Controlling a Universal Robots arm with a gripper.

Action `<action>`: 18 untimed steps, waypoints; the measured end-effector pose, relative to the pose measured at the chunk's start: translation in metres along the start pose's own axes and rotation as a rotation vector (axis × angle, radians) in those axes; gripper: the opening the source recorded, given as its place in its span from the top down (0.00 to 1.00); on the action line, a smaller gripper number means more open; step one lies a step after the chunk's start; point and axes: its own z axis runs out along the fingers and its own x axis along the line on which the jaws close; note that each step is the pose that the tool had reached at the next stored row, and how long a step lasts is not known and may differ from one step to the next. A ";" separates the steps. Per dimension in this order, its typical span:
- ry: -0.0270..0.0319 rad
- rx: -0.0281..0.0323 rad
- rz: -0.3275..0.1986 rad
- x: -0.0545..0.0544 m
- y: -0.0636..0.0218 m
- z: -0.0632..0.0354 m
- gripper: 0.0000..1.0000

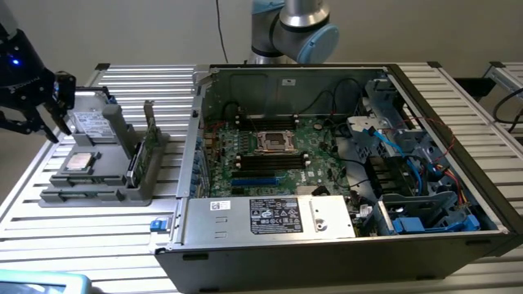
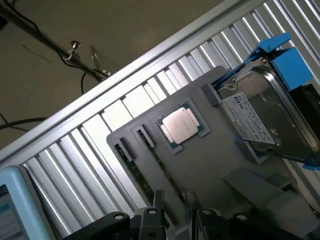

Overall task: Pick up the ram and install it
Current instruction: 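Pick up the ram and move it above insertion slot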

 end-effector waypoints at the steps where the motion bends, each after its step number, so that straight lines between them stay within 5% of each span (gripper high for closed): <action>1: 0.0007 -0.0004 -0.018 0.000 0.0000 0.0003 0.69; 9: 0.0082 -0.0069 -0.164 0.000 0.0000 0.0024 0.69; 18: 0.0208 -0.0216 -0.327 0.000 -0.0001 0.0063 0.69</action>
